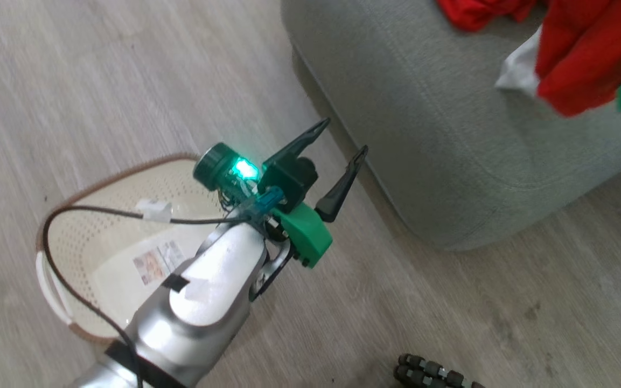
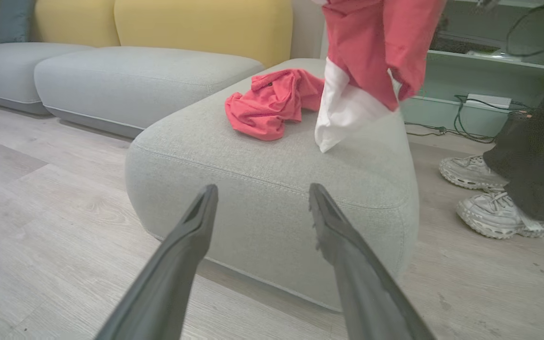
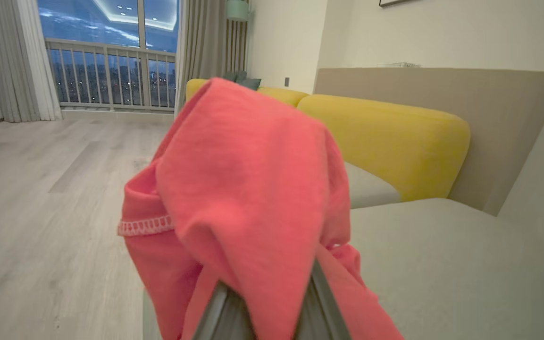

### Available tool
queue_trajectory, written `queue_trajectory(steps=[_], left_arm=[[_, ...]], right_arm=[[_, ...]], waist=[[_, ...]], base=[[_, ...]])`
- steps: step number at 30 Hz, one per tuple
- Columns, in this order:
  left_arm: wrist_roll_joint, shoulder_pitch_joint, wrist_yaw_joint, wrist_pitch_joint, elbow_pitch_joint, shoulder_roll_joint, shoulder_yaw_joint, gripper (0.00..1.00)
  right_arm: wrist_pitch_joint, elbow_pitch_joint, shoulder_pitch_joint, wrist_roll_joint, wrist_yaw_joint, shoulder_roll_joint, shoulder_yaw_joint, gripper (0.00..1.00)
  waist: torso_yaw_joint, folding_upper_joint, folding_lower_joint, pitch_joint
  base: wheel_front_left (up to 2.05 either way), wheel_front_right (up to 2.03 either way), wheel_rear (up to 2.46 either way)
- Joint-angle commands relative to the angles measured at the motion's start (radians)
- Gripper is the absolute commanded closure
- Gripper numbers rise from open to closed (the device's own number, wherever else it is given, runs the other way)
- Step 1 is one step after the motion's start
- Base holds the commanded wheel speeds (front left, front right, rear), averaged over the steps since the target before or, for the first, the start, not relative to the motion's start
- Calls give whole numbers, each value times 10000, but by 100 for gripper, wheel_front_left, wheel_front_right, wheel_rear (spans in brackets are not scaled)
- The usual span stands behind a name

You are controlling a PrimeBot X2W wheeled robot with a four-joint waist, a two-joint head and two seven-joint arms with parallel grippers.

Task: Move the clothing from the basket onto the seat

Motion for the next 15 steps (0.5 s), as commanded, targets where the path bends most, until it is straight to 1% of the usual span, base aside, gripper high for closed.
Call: queue_trajectory(steps=[1,7,13,14,15], left_arm=[[97,-543,61,-51,-213,15,162,0],[28,-1032,182,-51,-134,15,-315,0],[-6,-1416,378,-51,-1,15,-745,0],[-28,-1470,405,-51,4,15,-822,0],[-81,-1569,469,-51,6,15,-980,0]], right_arm=[[-65,-146,-598,-125,-2,-412,-24,100],[-65,755,-2013,-323,-2,-1155,-377,100],[-65,1769,-3441,-496,-2,-1862,-1018,100],[-65,1941,-3665,-571,-2,-2025,-1138,100],[-65,2372,-4089,-747,-2,-2374,-1402,100]], waist=[[361,-1,-1,504],[872,-1,-1,1251],[1390,-1,-1,1905],[1500,-1,-1,2011],[1736,-1,-1,2202]], base=[[0,0,0],[0,0,0],[0,0,0],[0,0,0],[0,0,0]])
